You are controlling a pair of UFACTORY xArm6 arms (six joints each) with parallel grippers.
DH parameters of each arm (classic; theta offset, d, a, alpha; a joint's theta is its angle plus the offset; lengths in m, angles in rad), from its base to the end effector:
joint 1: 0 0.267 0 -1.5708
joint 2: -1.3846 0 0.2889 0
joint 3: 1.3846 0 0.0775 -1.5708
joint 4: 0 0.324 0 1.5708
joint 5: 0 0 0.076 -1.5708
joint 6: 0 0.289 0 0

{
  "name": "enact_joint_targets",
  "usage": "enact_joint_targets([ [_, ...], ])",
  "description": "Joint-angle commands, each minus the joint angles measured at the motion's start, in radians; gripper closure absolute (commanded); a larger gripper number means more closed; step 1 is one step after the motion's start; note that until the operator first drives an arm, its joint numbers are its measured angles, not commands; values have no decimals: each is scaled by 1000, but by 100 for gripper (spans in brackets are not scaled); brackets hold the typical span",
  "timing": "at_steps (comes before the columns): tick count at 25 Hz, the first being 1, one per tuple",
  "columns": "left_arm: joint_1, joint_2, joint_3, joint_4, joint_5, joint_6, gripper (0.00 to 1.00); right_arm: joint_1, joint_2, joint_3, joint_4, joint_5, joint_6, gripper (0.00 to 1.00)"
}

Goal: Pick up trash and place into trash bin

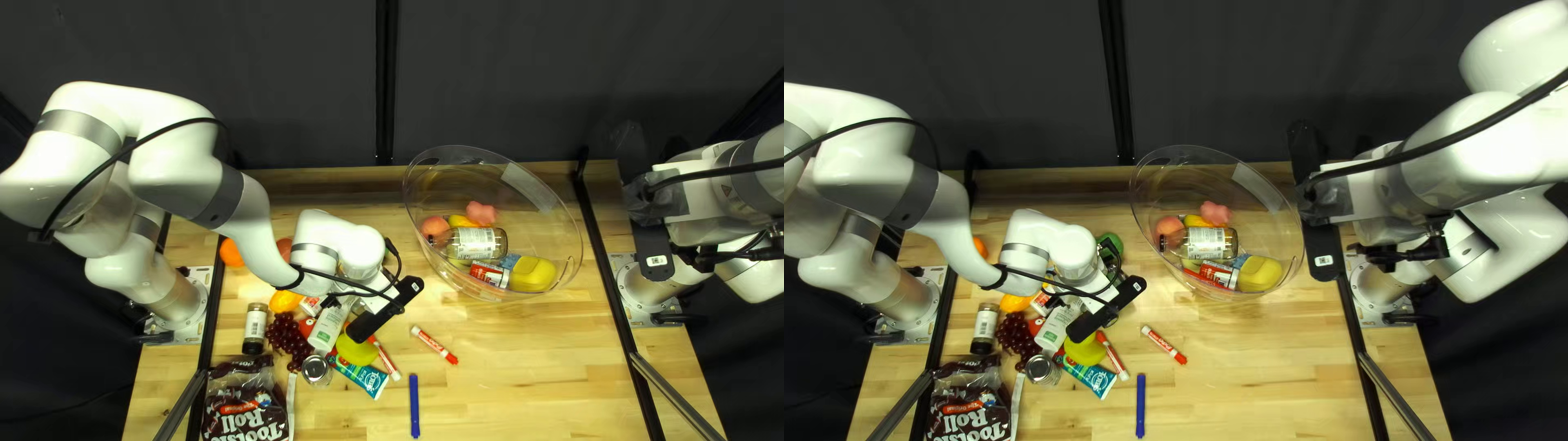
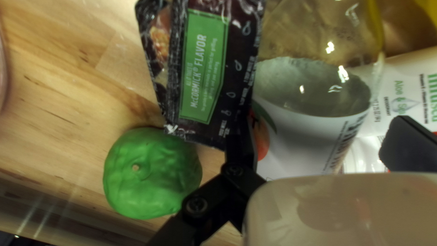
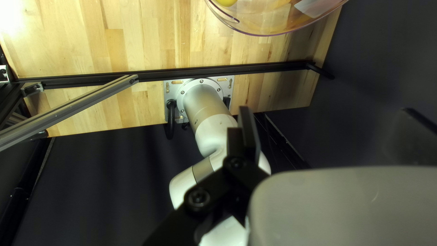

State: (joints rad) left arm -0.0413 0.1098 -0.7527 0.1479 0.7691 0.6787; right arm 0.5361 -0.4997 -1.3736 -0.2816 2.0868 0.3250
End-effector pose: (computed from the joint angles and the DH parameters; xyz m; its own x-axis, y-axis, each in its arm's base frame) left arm 0.3814 0.0058 0.0352 0.6636 -0.7314 -0.1571 -0.7391 -0.6735 0.0132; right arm 0.2188 0.0366 0.4246 0.9918 0.0813 -0.0985 0.1085 -0.9435 0.3131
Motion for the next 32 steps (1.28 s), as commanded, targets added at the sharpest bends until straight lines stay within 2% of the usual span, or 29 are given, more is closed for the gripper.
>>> enact_joint_targets([
  [1,9,10,-3,5,-9,-12,94,0,0,0,0,0,0,0],
  [3,11,10,-4,5,-8,-16,100,0,0,0,0,0,0,0],
  [9,-51,-59,-43,35,58,-100,100,0,0,0,0,0,0,0],
  [18,-182,-168,-216,27,238,-141,100,0,0,0,0,0,0,0],
  [20,-201,-170,-265,48,266,-172,100,0,0,0,0,0,0,0],
  [25,-231,-185,-312,94,286,-211,98,0,0,0,0,0,0,0],
  [26,-237,-187,-304,96,284,-218,89,0,0,0,0,0,0,0],
  [27,-238,-189,-298,97,281,-219,21,0,0,0,0,0,0,0],
  [28,-239,-193,-273,90,266,-221,13,0,0,0,0,0,0,0],
  [29,-237,-194,-264,86,262,-221,0,0,0,0,0,0,0,0],
  [32,-220,-210,-194,66,223,-222,0,0,0,0,0,0,0,0],
])
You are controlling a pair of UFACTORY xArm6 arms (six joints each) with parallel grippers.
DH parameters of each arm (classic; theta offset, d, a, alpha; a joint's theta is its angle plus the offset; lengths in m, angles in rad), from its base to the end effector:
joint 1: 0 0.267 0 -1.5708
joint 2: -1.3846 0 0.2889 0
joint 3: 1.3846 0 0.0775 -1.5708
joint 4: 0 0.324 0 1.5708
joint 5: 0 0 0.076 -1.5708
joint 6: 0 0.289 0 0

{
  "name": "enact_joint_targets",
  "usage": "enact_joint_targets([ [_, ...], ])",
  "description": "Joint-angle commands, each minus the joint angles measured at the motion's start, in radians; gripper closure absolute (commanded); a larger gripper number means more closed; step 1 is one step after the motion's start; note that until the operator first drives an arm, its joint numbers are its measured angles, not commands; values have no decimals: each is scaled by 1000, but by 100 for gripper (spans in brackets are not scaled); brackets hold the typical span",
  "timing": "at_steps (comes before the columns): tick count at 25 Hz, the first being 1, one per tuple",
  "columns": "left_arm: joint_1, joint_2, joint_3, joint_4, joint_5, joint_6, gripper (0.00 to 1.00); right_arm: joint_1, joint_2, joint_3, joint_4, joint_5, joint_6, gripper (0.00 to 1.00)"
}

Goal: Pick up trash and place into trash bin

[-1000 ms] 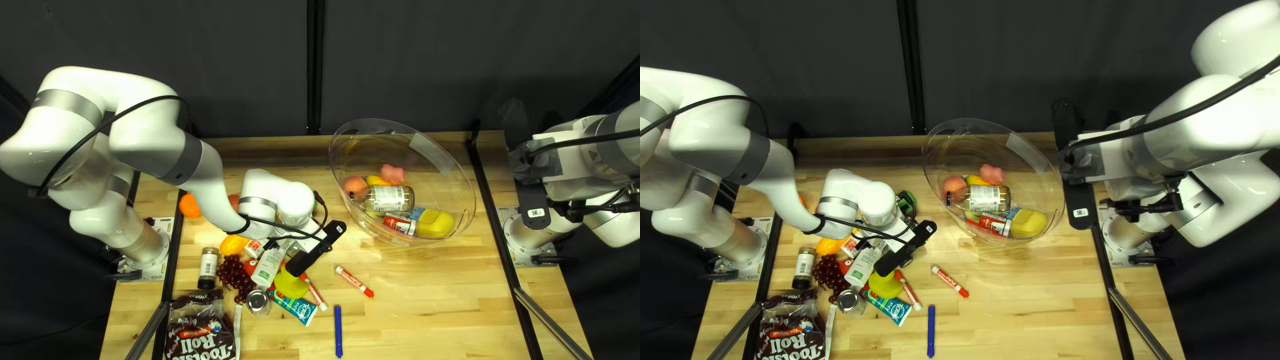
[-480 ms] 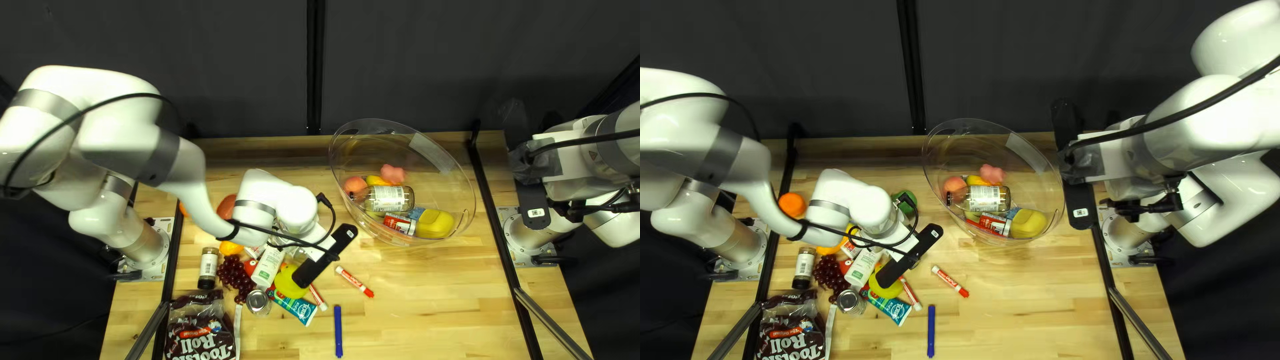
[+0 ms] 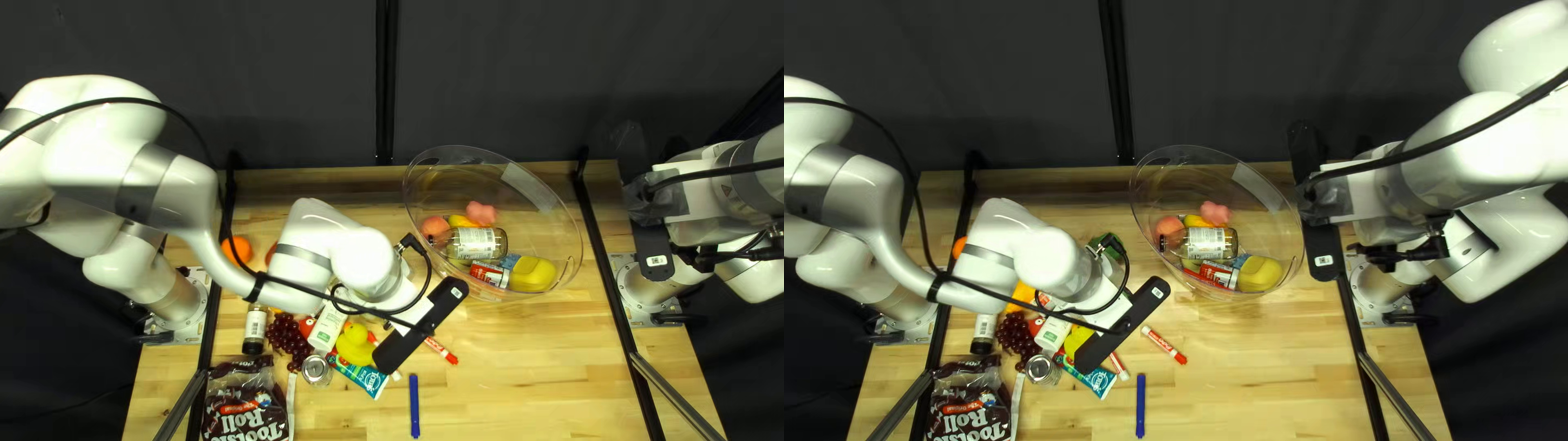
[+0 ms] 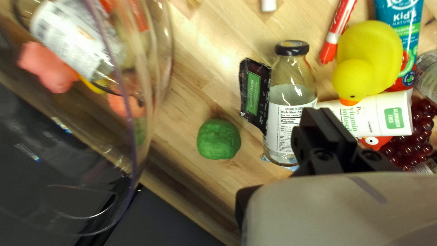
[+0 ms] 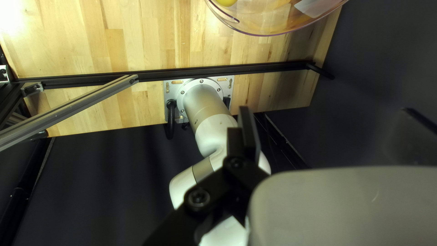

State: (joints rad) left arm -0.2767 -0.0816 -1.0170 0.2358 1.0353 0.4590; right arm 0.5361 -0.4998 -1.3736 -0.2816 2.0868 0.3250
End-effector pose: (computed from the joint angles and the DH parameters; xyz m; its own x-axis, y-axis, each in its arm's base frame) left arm 0.4470 -0.0760 0.1975 0.6630 -0.7472 -0.0467 -0.7379 -0.6417 -0.2090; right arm 0.2187 0.0366 0.4247 0.9918 0.0814 -0.0984 0.1085 -0.9435 0.3131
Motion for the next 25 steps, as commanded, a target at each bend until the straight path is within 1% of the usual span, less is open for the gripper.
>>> enact_joint_targets([
  [1,26,-25,101,-29,-59,-4,0,0,0,0,0,0,0,0],
  [9,98,-58,251,-58,-124,-35,0,0,0,0,0,0,0,0],
  [13,131,-67,305,-62,-158,-52,0,0,0,0,0,0,0,0],
  [15,140,-55,313,-66,-175,-54,0,0,0,0,0,0,0,0],
  [19,154,12,312,-72,-228,-45,0,0,0,0,0,0,0,0],
  [25,173,83,289,-79,-252,-40,0,0,0,0,0,0,0,0],
])
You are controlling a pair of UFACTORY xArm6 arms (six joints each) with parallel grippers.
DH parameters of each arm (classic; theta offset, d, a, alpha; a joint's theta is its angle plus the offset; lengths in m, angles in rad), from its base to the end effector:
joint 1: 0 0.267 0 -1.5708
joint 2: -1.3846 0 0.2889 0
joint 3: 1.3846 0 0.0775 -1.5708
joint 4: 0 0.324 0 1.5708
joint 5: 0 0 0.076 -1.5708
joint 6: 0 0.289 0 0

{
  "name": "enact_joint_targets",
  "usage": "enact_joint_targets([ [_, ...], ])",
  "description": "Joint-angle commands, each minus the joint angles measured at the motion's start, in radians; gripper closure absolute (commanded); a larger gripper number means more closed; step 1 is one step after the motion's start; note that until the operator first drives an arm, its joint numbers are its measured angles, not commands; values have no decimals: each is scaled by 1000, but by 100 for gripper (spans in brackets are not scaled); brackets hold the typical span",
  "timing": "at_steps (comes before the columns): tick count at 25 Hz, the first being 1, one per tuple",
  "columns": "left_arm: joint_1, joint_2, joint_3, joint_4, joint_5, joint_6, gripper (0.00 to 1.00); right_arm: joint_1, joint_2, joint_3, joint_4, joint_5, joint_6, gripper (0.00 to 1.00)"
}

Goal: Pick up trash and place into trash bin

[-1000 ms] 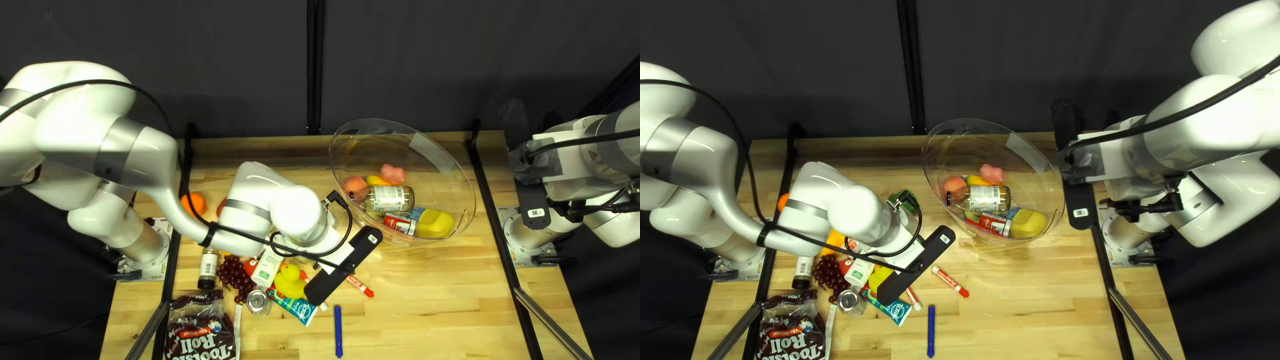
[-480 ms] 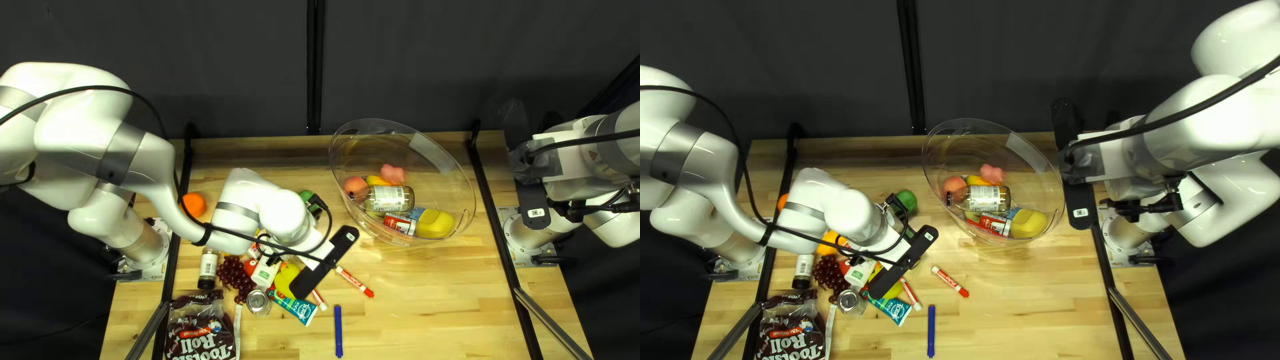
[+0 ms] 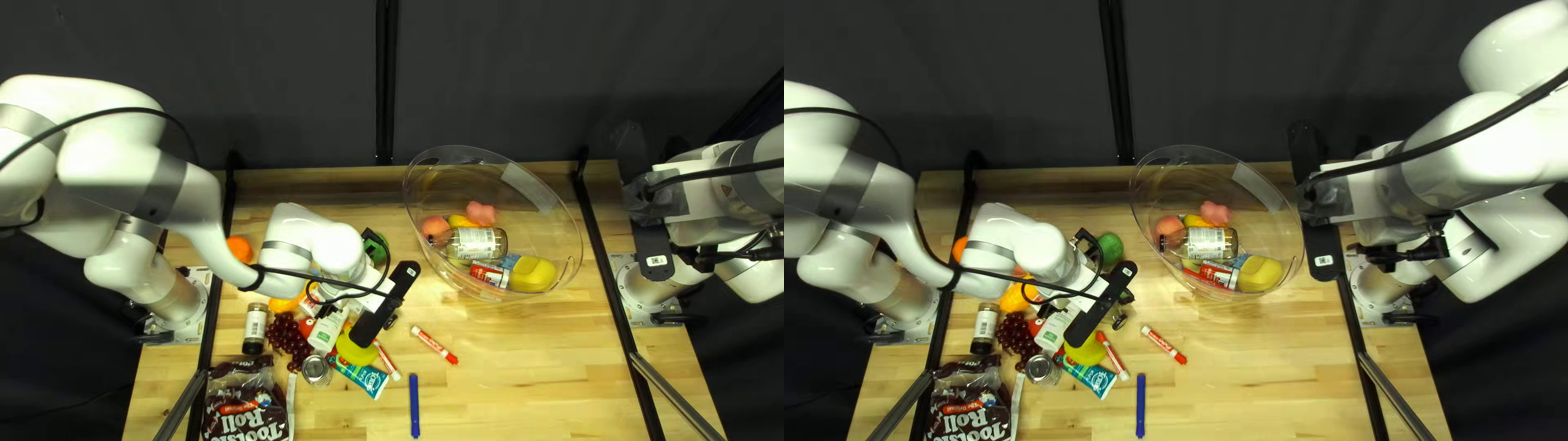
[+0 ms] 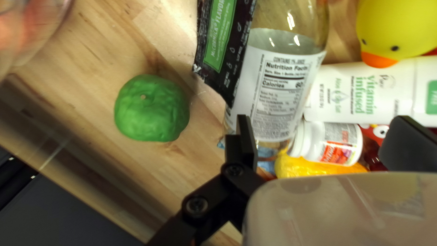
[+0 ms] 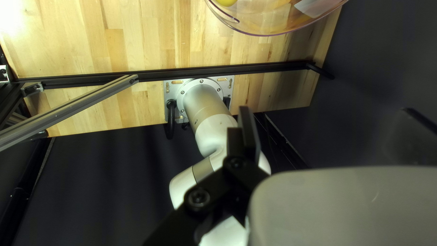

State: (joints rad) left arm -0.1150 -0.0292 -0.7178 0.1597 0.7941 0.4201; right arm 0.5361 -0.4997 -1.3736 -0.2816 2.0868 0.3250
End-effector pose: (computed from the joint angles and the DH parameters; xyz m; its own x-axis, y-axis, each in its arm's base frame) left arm 0.3861 -0.0201 0.0763 0.7949 -0.5996 -0.0926 -0.6061 -0.7917 -0.0770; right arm 0.2188 0.0366 0.4246 0.9918 0.0813 -0.0985 0.1085 -0.9435 0.3131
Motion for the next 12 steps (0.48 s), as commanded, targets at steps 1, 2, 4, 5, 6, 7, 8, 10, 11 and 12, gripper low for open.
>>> enact_joint_targets([
  [1,17,41,-13,-4,-12,-3,0,0,0,0,0,0,0,0],
  [2,20,46,-15,-6,-13,-2,0,0,0,0,0,0,0,0],
  [4,31,58,-17,-12,-14,1,0,0,0,0,0,0,0,0],
  [5,34,59,-15,-12,-15,0,0,0,0,0,0,0,0,0],
  [6,39,63,-15,-14,-12,-3,0,0,0,0,0,0,0,0],
  [7,42,64,-16,-13,-10,-6,0,0,0,0,0,0,0,0],
  [8,47,67,-16,-10,-4,-16,0,0,0,0,0,0,0,0],
  [10,53,71,-16,-5,3,-33,0,0,0,0,0,0,0,0],
  [11,58,77,-17,0,5,-48,0,0,0,0,0,0,0,0],
  [12,61,80,-16,2,6,-56,0,0,0,0,0,0,0,0],
])
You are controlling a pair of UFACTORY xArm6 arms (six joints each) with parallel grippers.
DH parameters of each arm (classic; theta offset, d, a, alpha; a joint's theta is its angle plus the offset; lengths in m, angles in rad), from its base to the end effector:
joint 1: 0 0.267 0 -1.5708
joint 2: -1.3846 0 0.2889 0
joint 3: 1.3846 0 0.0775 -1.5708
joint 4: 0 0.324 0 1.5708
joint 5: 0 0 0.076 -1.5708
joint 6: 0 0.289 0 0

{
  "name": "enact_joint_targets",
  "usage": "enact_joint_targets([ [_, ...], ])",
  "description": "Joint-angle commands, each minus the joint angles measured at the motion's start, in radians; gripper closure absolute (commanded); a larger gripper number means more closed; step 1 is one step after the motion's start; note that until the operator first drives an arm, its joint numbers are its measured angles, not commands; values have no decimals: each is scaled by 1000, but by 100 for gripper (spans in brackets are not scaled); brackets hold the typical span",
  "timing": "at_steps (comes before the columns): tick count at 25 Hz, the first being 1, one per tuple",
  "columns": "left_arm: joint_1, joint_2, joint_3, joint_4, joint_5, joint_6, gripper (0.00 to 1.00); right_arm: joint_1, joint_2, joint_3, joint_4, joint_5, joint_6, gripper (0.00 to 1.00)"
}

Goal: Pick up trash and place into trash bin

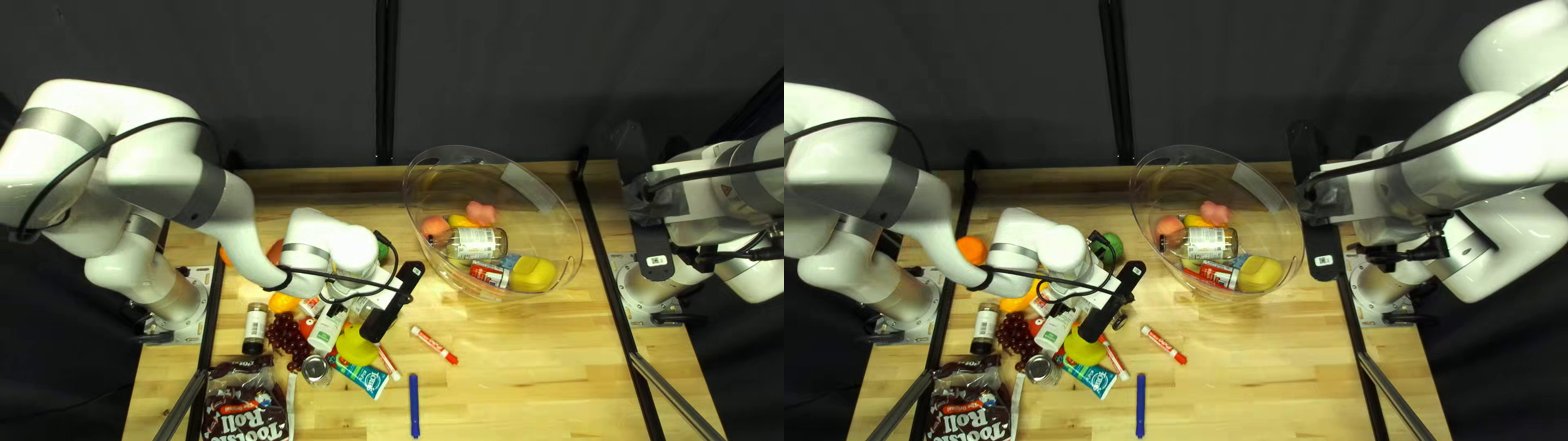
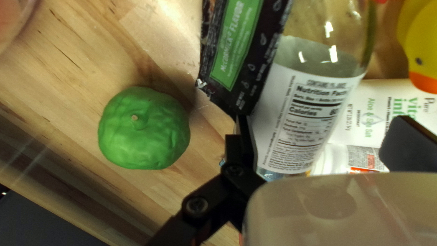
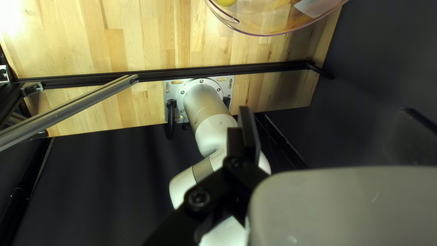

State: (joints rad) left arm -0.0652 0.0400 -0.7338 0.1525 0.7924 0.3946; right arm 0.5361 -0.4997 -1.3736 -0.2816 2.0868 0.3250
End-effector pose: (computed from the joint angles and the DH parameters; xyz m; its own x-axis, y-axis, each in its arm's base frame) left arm 0.3808 -0.0017 0.0551 0.8350 -0.5340 -0.1330 -0.5437 -0.8378 -0.0498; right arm 0.2188 0.0366 0.4246 0.9918 0.0813 -0.0985 0.1085 -0.9435 0.3131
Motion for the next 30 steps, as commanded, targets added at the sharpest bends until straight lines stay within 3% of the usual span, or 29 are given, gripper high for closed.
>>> enact_joint_targets([
  [1,17,17,-2,13,9,-45,0,0,0,0,0,0,0,0],
  [14,24,79,-43,34,52,-177,2,0,0,0,0,0,0,0],
  [16,29,81,-39,31,42,-176,11,0,0,0,0,0,0,0],
  [18,35,81,-33,29,30,-173,36,0,0,0,0,0,0,0],
  [19,39,80,-30,26,23,-171,72,0,0,0,0,0,0,0],
  [20,41,79,-26,24,17,-171,91,0,0,0,0,0,0,0],
  [22,40,73,-21,21,11,-172,100,0,0,0,0,0,0,0],
  [30,-46,-65,-20,66,125,-247,100,0,0,0,0,0,0,0],
])
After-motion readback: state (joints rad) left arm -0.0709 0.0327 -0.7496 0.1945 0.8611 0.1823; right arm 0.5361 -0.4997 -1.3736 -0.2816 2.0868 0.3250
